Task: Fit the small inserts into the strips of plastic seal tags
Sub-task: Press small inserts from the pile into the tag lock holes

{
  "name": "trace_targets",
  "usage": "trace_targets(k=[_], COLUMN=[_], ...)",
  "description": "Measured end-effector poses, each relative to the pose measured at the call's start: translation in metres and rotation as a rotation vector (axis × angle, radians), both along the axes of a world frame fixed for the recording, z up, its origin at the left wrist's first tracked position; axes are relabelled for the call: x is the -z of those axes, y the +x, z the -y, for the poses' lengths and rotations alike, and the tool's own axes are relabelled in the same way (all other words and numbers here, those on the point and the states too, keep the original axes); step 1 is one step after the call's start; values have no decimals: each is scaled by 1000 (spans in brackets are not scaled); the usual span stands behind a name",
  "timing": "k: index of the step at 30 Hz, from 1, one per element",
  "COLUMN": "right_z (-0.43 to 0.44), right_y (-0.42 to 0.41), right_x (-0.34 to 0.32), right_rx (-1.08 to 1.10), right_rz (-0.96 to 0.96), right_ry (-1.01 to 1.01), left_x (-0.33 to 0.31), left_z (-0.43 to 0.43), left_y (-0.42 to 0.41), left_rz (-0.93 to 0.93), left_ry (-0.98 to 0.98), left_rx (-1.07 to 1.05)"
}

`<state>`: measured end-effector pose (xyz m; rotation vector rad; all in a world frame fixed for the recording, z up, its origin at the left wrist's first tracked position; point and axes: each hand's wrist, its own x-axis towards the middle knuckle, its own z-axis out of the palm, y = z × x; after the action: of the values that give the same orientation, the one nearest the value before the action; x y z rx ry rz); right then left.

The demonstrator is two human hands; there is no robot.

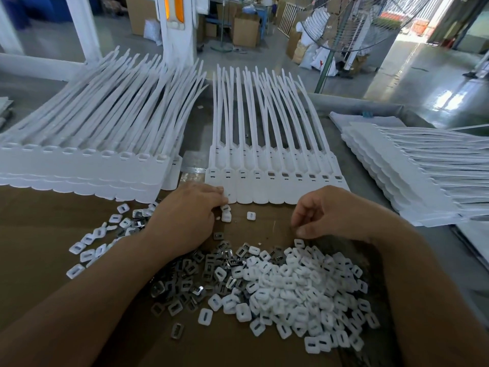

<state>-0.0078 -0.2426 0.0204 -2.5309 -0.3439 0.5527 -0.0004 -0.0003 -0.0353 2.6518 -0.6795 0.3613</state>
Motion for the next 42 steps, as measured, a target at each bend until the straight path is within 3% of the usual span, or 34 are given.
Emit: trace_targets(k=[9,11,15,18,24,29,34,42], right_z=[-10,-11,-12,-12,-12,-11,-14,-27], right_y=[0,1,2,5,9,8,13,46], right_x=[6,7,10,13,18,18,18,16], right_rx=[-75,-36,184,287,362,318,395,348], right_rz=[-14,10,52,91,67,198,247,369], right_ry=[-185,-139,193,316,355,242,355,254], left_x=[1,2,2,0,-1,-3,-2,-5], left_z=[1,1,2,1,1,2,1,1], left_y=[2,2,2,2,-1,-1,-3,-4], left_rz=[25,20,17,15,-7,-17,-33,7], left_ry=[-11,-12,-10,10,27,29,19,9], left_rx=[-11,-16,-23,-14,-25,-33,-34,4])
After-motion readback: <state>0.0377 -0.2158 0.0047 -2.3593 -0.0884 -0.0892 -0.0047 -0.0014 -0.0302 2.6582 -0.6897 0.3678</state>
